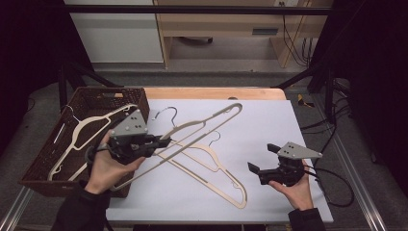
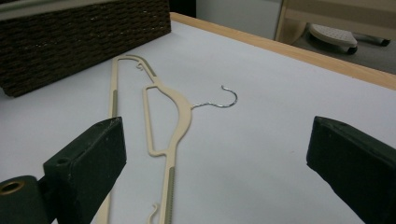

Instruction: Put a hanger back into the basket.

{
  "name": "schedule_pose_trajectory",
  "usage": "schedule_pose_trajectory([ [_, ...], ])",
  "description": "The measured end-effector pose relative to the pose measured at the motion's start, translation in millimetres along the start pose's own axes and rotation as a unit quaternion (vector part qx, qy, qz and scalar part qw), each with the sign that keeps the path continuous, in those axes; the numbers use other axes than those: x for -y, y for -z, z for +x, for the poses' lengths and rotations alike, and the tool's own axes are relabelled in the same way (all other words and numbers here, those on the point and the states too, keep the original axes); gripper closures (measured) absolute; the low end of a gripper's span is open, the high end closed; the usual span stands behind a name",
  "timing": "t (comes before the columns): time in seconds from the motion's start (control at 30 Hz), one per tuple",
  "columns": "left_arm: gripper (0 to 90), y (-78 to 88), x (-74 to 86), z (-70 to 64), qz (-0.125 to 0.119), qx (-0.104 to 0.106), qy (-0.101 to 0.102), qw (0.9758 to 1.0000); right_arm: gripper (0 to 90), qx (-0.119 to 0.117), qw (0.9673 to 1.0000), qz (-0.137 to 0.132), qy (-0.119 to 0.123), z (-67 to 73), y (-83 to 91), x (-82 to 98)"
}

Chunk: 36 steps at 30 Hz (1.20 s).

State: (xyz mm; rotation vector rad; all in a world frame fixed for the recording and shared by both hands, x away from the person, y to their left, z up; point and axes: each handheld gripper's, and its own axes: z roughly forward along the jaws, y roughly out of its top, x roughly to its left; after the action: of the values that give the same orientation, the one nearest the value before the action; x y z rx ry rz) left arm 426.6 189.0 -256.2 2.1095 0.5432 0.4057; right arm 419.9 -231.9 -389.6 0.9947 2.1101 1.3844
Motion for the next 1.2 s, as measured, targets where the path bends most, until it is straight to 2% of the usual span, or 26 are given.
schedule_pose_trajectory([
  [0.13, 86.0, 13.1, -2.5, 18.6, 0.002, -0.017, 0.006, 0.9998, 4.1, 0.008, 1.0, -0.001, -0.001, -0.6, 2.3, 0.4],
  [0.23, 86.0, 21.3, -0.6, 33.0, 0.008, -0.038, 0.011, 0.9992, 3.5, 0.017, 0.9998, -0.005, 0.001, -0.6, 2.5, 0.9],
  [0.37, 86.0, 32.2, 7.4, 53.8, 0.016, -0.055, 0.016, 0.9982, 3.0, 0.025, 0.9997, -0.002, 0.0, -0.1, 2.8, 2.1],
  [0.63, 86.0, 49.4, 23.8, 84.7, 0.011, -0.083, 0.037, 0.9958, 3.1, 0.025, 0.9997, 0.005, 0.0, 1.0, 0.6, 3.1],
  [0.87, 86.0, 64.2, 44.7, 110.8, 0.012, -0.101, 0.051, 0.9934, 3.2, 0.025, 0.9997, 0.009, 0.0, 0.8, 0.1, 3.0],
  [1.03, 86.0, 74.0, 65.7, 128.0, 0.021, -0.119, 0.065, 0.9905, 3.2, 0.022, 0.9997, 0.012, 0.001, 1.2, -0.8, 3.1],
  [1.2, 86.0, 82.4, 86.4, 146.0, 0.019, -0.132, 0.092, 0.9868, 3.3, 0.023, 0.9996, 0.013, 0.001, 1.1, -1.7, 3.3],
])
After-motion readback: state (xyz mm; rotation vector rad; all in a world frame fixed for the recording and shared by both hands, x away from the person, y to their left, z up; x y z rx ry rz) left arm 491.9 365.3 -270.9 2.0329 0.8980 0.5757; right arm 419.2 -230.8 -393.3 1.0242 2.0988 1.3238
